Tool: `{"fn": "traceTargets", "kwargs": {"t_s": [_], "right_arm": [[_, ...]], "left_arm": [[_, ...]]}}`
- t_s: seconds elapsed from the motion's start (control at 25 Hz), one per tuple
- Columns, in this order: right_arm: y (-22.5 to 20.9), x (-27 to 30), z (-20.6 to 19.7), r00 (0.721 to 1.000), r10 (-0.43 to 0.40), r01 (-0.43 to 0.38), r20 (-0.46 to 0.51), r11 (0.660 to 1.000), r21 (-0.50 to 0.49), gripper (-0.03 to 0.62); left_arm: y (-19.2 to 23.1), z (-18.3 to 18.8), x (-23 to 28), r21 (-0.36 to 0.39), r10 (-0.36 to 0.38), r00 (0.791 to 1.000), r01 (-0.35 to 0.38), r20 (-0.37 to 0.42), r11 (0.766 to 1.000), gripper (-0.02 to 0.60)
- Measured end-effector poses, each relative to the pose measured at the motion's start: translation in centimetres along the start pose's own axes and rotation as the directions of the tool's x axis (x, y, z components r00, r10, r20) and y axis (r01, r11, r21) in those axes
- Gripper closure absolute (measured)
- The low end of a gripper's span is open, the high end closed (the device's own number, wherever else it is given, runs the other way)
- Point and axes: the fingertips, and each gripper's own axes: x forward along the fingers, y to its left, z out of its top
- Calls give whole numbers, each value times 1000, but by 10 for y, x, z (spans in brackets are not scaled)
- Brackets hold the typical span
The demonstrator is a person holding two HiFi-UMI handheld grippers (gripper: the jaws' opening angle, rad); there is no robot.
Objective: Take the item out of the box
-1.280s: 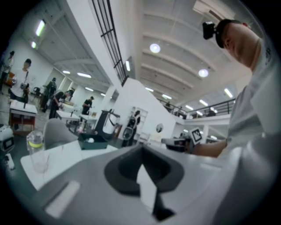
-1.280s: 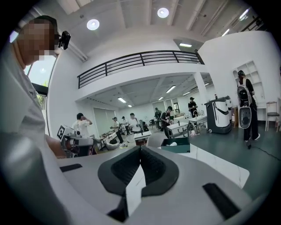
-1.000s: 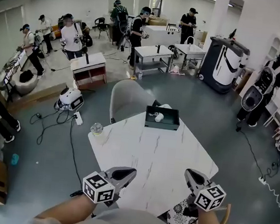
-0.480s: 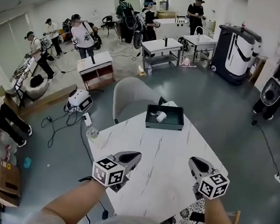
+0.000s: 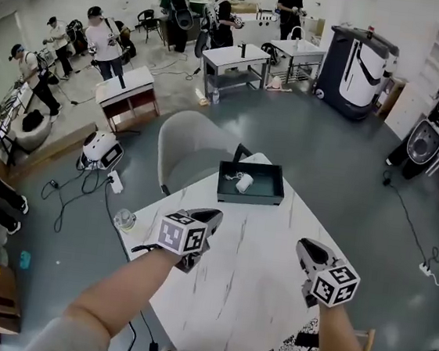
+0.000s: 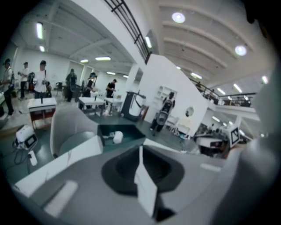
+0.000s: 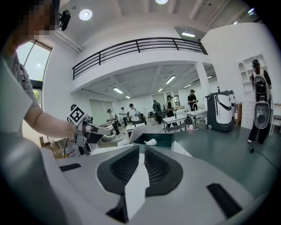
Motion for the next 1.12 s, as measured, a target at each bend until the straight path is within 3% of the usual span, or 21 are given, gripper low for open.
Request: {"fn": "traceTargets", "kwargs": {"t_s": [0.12, 0.44, 0.6, 0.84, 1.12], "right_arm": [[-9, 15, 1, 1000, 4, -4, -1, 1000, -7, 585], [-19, 51, 0, 999, 45, -45, 2, 999, -11, 585], [-24, 63, -3, 998, 63, -63, 6, 998, -9, 585], [-43, 74, -11, 999, 51, -51, 0, 999, -8, 585], [-63, 91, -4, 998, 61, -61, -5, 997, -40, 585]], "left_arm": [[25, 7, 25, -16, 32, 998, -33, -53, 999, 552], [63, 27, 97, 97, 93, 977, -76, -193, 992, 360], [80, 31, 146, 95, 93, 954, -69, -286, 993, 272], [113, 28, 201, 92, 140, 903, -112, -407, 989, 211], [131, 21, 232, 86, 163, 860, -138, -483, 987, 193]]}}
